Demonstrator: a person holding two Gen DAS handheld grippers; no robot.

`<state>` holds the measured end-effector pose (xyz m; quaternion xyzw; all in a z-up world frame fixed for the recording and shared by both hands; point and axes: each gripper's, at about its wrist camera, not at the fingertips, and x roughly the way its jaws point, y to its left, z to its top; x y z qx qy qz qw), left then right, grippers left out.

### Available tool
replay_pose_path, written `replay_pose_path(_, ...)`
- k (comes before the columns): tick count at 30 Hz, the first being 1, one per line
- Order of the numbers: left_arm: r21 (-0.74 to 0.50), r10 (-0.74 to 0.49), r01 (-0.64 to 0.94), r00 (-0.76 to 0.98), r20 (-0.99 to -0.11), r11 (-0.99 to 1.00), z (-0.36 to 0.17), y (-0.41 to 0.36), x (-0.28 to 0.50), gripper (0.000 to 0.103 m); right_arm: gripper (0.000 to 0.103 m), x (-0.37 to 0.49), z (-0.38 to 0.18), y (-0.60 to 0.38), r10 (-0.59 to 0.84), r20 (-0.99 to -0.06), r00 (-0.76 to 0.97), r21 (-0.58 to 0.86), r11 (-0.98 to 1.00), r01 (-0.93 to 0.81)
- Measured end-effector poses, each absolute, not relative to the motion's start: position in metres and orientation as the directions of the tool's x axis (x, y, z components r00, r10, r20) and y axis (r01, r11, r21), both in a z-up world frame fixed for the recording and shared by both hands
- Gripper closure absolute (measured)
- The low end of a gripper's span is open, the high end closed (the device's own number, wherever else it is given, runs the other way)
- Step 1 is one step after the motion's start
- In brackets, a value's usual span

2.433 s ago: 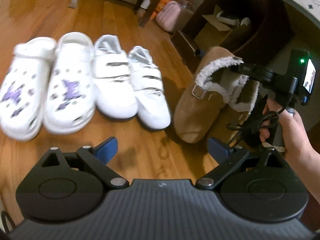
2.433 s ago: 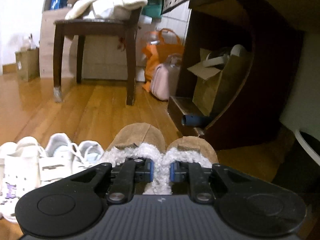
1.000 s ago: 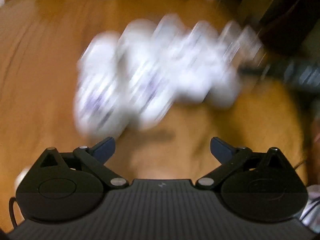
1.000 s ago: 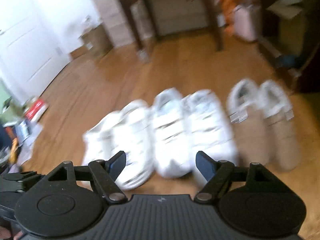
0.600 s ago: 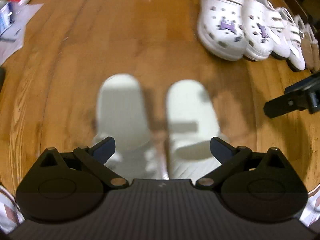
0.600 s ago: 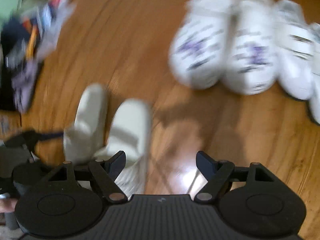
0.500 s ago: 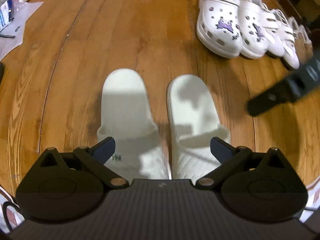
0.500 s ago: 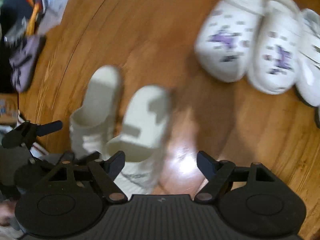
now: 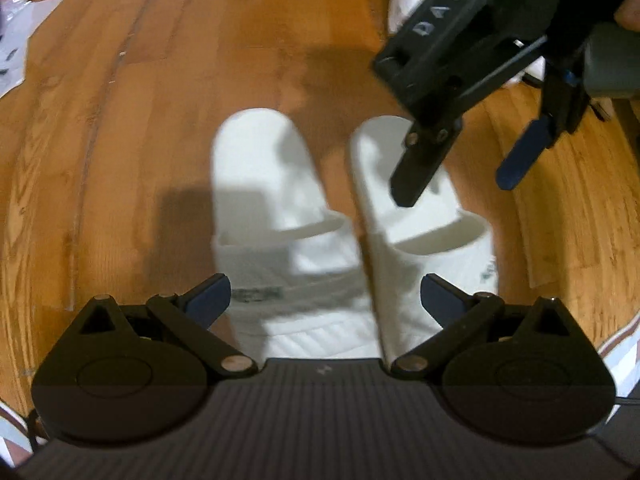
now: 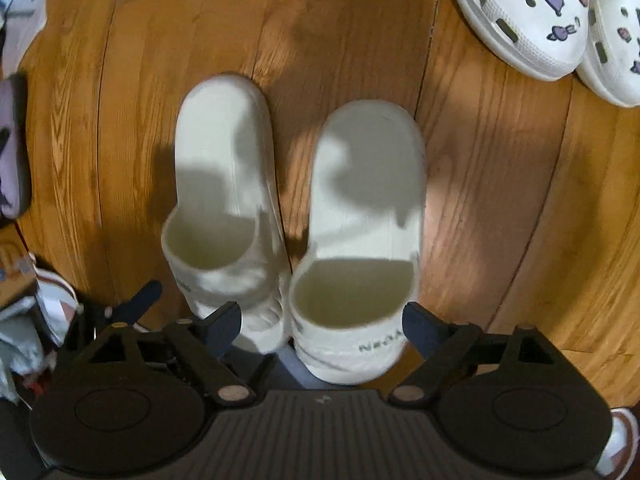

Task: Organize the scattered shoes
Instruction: 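Move the right tool to the white NEON slides, then grasp both white NEON slides at their heels with the right tool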

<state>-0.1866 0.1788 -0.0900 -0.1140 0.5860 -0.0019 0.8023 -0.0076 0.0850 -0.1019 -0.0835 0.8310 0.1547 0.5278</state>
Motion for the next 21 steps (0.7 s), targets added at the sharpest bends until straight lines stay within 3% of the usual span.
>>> replay_pose_path(3, -0.206, -0.134, -0.19, 0.334, -0.933, 0.96, -0.085, 0.199, -0.191, 0.0, 0.015, -0.004, -0.106, 0.086, 0.034, -0.905, -0.424, 0.169, 0.944, -0.284)
replay_pose_path(8, -0.215, -0.112, -0.24, 0.382, -0.918, 0.947, -0.074, 0.216, -0.202, 0.0, 0.033, -0.012, -0.113, 0.098, 0.044, -0.917, -0.396, 0.187, 0.925, -0.33)
replay_pose_path(10, -0.232, -0.117, -0.265, 0.387, -0.915, 0.936, -0.074, 0.221, -0.205, 0.0, 0.036, -0.014, -0.121, 0.102, 0.049, -0.905, -0.422, 0.195, 0.93, -0.31)
replay_pose_path(16, -0.275, -0.129, -0.338, 0.397, -0.909, 0.9, -0.076, 0.236, -0.213, 0.0, 0.027, -0.007, -0.151, 0.111, 0.021, -0.887, -0.461, 0.137, 0.966, -0.221)
replay_pose_path(21, -0.31, -0.138, -0.395, 0.406, -0.903, 0.865, -0.078, 0.249, -0.219, 0.0, 0.026, 0.003, -0.157, 0.111, 0.028, -0.902, -0.43, 0.125, 0.972, -0.199)
